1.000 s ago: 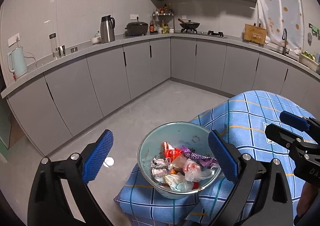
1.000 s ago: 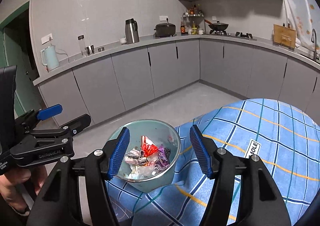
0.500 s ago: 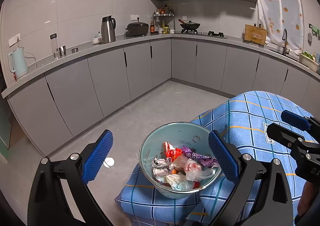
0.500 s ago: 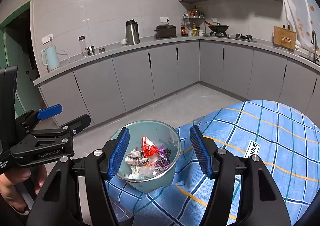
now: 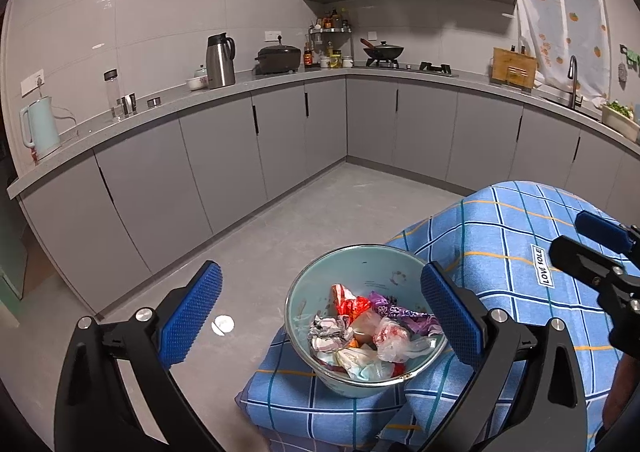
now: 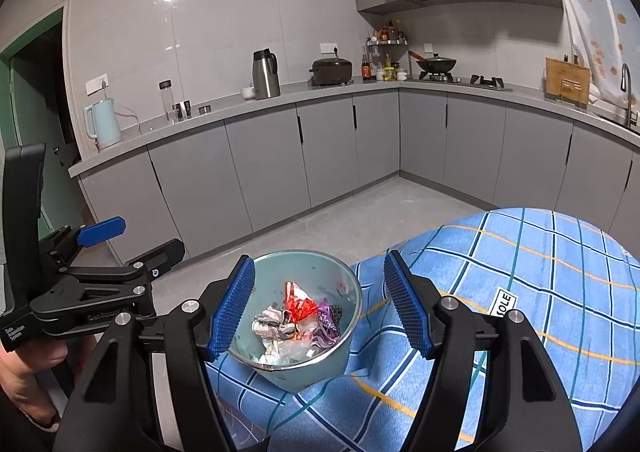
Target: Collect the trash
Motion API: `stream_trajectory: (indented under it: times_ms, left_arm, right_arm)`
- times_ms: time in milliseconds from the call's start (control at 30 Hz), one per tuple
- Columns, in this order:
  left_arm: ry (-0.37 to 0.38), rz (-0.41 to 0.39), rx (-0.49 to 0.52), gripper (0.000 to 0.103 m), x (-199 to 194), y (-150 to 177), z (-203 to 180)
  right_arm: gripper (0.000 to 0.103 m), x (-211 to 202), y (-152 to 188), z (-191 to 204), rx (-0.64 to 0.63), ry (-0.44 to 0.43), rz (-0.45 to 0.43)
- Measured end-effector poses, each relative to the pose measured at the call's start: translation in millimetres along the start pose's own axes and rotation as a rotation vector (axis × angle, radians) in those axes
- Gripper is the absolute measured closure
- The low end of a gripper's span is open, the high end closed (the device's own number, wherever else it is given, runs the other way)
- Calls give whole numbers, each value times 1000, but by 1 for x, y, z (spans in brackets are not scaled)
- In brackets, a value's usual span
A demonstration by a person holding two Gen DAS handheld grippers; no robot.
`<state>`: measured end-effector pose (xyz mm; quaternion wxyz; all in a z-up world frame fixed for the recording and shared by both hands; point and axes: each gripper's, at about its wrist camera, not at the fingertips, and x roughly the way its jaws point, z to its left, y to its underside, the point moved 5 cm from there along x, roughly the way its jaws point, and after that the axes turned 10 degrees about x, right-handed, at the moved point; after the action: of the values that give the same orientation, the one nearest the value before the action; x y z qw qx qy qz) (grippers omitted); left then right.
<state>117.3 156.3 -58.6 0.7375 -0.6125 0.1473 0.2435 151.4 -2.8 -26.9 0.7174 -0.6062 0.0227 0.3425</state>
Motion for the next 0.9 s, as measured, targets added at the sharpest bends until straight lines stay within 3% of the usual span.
stream_trajectory:
  times_ms: [900]
  left_arm:
    - [-73, 7, 27, 5, -2, -2, 5]
  right_arm:
    - [36, -7, -5, 7, -26, -1, -27]
